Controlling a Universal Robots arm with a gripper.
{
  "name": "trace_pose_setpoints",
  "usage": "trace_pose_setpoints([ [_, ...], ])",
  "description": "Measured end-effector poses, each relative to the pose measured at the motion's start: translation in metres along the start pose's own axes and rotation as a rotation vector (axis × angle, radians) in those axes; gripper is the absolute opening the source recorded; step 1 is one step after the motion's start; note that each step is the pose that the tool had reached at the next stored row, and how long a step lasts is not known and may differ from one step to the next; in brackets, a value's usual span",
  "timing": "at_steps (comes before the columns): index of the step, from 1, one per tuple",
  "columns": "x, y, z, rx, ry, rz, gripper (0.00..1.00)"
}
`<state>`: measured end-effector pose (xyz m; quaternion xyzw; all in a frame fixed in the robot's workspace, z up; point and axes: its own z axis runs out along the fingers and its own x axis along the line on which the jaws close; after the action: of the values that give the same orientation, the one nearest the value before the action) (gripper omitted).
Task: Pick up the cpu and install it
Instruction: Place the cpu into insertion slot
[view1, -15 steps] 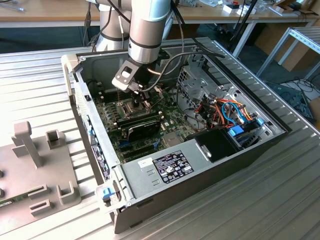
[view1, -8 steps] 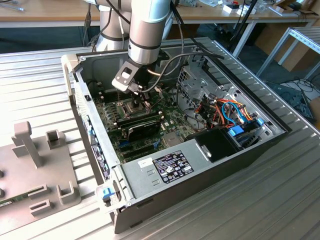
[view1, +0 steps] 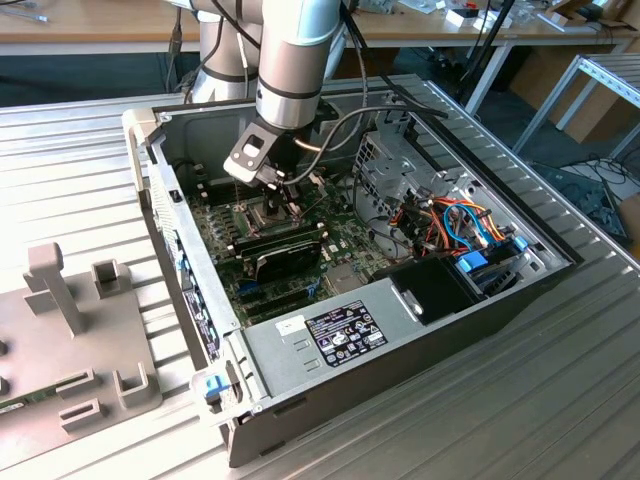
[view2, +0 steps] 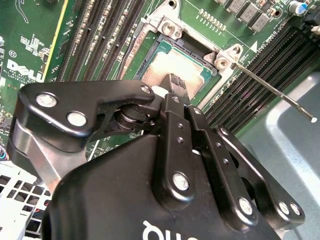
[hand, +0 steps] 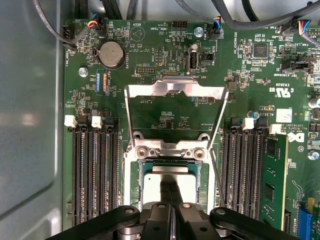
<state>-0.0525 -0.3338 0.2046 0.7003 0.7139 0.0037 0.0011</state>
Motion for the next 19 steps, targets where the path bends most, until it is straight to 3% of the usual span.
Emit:
trace_pose_setpoints([
  [2,0.0000,0.0000,0.0000,0.0000,0.0000,0.000,0.11],
  [4,0.0001,0.0001,-0.0071,-0.0001,0.0002,0.000,0.11],
  [5,0.0001,0.0001,-0.0123,-0.0001,0.0001,0.000,0.11],
  [8,0.0004,0.0003,-0.0403,0.0000,-0.0008,0.000,0.11],
  [11,0.0007,0.0004,-0.0569,-0.0001,-0.0024,0.000,0.11],
  [19,0.0011,0.0006,-0.0797,0.0002,-0.0075,0.000,0.11],
])
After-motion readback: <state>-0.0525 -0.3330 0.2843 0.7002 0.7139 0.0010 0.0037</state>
